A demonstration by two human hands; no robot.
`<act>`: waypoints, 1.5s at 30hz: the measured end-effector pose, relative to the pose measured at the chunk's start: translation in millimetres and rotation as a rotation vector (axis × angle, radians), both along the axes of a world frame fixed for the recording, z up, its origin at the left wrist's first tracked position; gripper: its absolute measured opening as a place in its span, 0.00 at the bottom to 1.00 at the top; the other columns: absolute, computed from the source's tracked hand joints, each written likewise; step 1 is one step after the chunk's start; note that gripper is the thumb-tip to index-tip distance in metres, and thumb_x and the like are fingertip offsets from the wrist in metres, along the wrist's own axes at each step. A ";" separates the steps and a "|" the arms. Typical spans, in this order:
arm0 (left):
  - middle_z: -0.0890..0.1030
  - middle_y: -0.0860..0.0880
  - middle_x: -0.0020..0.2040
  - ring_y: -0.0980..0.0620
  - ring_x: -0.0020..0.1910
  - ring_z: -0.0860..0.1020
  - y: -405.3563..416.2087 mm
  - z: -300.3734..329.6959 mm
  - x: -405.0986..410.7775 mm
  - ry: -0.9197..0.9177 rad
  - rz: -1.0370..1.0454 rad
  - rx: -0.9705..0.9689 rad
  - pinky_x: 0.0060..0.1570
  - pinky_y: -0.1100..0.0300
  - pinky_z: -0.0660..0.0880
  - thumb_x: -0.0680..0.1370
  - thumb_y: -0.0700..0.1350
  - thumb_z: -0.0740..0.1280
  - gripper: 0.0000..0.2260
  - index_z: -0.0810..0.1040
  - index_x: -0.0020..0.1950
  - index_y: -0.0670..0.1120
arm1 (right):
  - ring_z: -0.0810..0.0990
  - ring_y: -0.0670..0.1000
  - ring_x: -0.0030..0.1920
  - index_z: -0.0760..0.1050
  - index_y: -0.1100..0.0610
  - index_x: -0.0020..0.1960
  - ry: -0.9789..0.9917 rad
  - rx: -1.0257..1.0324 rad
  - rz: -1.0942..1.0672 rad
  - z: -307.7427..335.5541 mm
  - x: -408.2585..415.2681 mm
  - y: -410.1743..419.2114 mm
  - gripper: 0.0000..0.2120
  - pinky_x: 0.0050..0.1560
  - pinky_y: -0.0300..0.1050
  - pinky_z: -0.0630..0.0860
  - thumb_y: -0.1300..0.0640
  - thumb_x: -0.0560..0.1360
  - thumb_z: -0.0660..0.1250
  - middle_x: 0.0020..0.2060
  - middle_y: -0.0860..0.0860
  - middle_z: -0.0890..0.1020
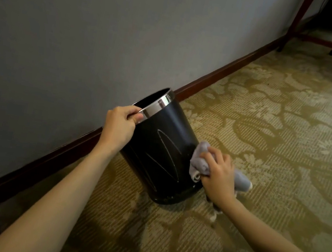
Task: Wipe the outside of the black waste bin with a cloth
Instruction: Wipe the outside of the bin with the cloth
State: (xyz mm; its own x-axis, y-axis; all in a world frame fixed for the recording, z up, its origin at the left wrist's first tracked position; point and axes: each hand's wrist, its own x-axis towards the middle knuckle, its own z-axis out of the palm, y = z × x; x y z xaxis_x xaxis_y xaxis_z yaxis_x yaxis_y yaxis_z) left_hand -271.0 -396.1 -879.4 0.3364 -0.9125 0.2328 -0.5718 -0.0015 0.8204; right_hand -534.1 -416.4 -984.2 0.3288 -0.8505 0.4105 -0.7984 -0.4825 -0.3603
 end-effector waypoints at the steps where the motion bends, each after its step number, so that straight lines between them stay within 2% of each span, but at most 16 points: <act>1: 0.80 0.59 0.39 0.73 0.40 0.75 -0.2 -1.0 0.5 -0.008 0.008 -0.004 0.32 0.79 0.68 0.78 0.42 0.65 0.07 0.83 0.47 0.51 | 0.72 0.61 0.50 0.75 0.57 0.56 0.032 0.024 -0.020 -2.1 -3.6 1.6 0.20 0.47 0.57 0.71 0.67 0.64 0.68 0.60 0.54 0.75; 3: 0.80 0.59 0.38 0.73 0.39 0.75 -0.3 -1.8 -2.3 -0.025 0.014 -0.017 0.33 0.78 0.68 0.77 0.42 0.66 0.07 0.83 0.46 0.50 | 0.71 0.59 0.52 0.74 0.55 0.57 0.050 0.075 -0.058 4.6 -2.1 -1.3 0.20 0.49 0.57 0.70 0.65 0.66 0.66 0.60 0.51 0.73; 6: 0.80 0.58 0.37 0.72 0.39 0.75 0.3 -1.4 -10.2 -0.056 -0.003 -0.030 0.34 0.79 0.67 0.77 0.41 0.66 0.07 0.82 0.44 0.52 | 0.69 0.57 0.53 0.72 0.54 0.55 -0.039 0.109 -0.049 32.0 16.2 -9.7 0.18 0.51 0.59 0.70 0.64 0.67 0.64 0.57 0.51 0.72; 10: 0.80 0.58 0.35 0.67 0.40 0.77 1.3 -2.1 -19.5 -0.081 -0.035 -0.057 0.34 0.76 0.69 0.77 0.40 0.66 0.11 0.80 0.39 0.56 | 0.71 0.57 0.48 0.73 0.58 0.50 -0.290 -0.013 0.077 78.2 54.4 -18.8 0.15 0.47 0.58 0.72 0.67 0.64 0.64 0.53 0.54 0.75; 12: 0.80 0.58 0.34 0.64 0.39 0.77 1.4 -2.9 -21.2 -0.101 -0.022 -0.060 0.32 0.74 0.70 0.76 0.41 0.66 0.11 0.80 0.39 0.55 | 0.72 0.57 0.47 0.74 0.58 0.49 -0.330 -0.076 0.077 85.9 66.9 -19.2 0.13 0.46 0.58 0.72 0.66 0.65 0.64 0.53 0.54 0.76; 17: 0.80 0.58 0.35 0.67 0.39 0.77 2.3 -1.5 -12.7 -0.066 -0.041 -0.044 0.33 0.74 0.71 0.77 0.41 0.66 0.10 0.80 0.40 0.55 | 0.74 0.60 0.48 0.75 0.61 0.50 -0.174 -0.175 0.052 54.8 58.0 -3.7 0.15 0.45 0.57 0.73 0.66 0.63 0.67 0.57 0.57 0.77; 23: 0.81 0.57 0.39 0.72 0.40 0.76 2.7 0.5 1.2 -0.018 -0.015 0.016 0.32 0.79 0.67 0.77 0.43 0.66 0.07 0.81 0.44 0.53 | 0.74 0.64 0.50 0.75 0.63 0.51 0.046 -0.024 0.009 5.4 7.5 11.9 0.15 0.45 0.62 0.74 0.65 0.65 0.70 0.58 0.61 0.76; 27: 0.81 0.58 0.38 0.71 0.40 0.76 2.4 3.3 -10.5 -0.036 -0.054 0.004 0.33 0.79 0.67 0.77 0.41 0.66 0.09 0.81 0.42 0.55 | 0.72 0.61 0.52 0.73 0.62 0.56 0.036 0.038 -0.042 11.4 3.2 9.1 0.17 0.48 0.60 0.72 0.66 0.67 0.67 0.59 0.58 0.74; 30: 0.82 0.57 0.38 0.65 0.39 0.78 -0.3 5.2 -25.5 -0.093 -0.077 0.011 0.36 0.75 0.69 0.77 0.41 0.66 0.08 0.83 0.44 0.51 | 0.72 0.60 0.51 0.74 0.62 0.53 -0.093 -0.001 0.010 38.7 21.4 0.7 0.16 0.49 0.60 0.72 0.67 0.65 0.67 0.57 0.58 0.75; 33: 0.83 0.50 0.38 0.53 0.41 0.80 -1.6 5.3 -42.0 -0.191 -0.061 -0.017 0.40 0.60 0.74 0.75 0.41 0.68 0.05 0.84 0.46 0.47 | 0.73 0.60 0.49 0.75 0.61 0.49 -0.252 -0.126 0.025 68.7 46.0 -9.8 0.14 0.47 0.58 0.72 0.67 0.64 0.67 0.54 0.58 0.76; 36: 0.81 0.49 0.35 0.49 0.38 0.79 -0.7 5.9 -50.3 -0.224 -0.062 -0.019 0.39 0.54 0.74 0.76 0.42 0.67 0.05 0.83 0.46 0.47 | 0.73 0.58 0.48 0.74 0.59 0.47 -0.345 -0.172 0.017 76.1 54.1 -13.3 0.12 0.47 0.57 0.72 0.67 0.64 0.68 0.54 0.56 0.76; 40: 0.83 0.50 0.40 0.51 0.42 0.80 1.3 6.0 -47.6 -0.202 -0.087 0.006 0.43 0.53 0.77 0.77 0.43 0.67 0.06 0.83 0.50 0.48 | 0.74 0.61 0.51 0.75 0.61 0.48 -0.228 -0.217 0.034 46.3 36.4 -2.9 0.13 0.49 0.58 0.73 0.66 0.64 0.71 0.56 0.59 0.76; 45: 0.83 0.49 0.40 0.50 0.43 0.80 -0.9 8.3 -40.8 -0.169 -0.088 0.014 0.47 0.50 0.77 0.77 0.44 0.67 0.06 0.84 0.48 0.46 | 0.75 0.64 0.52 0.76 0.63 0.50 0.036 -0.048 0.010 -4.8 -4.6 20.7 0.16 0.48 0.62 0.74 0.65 0.64 0.74 0.57 0.62 0.76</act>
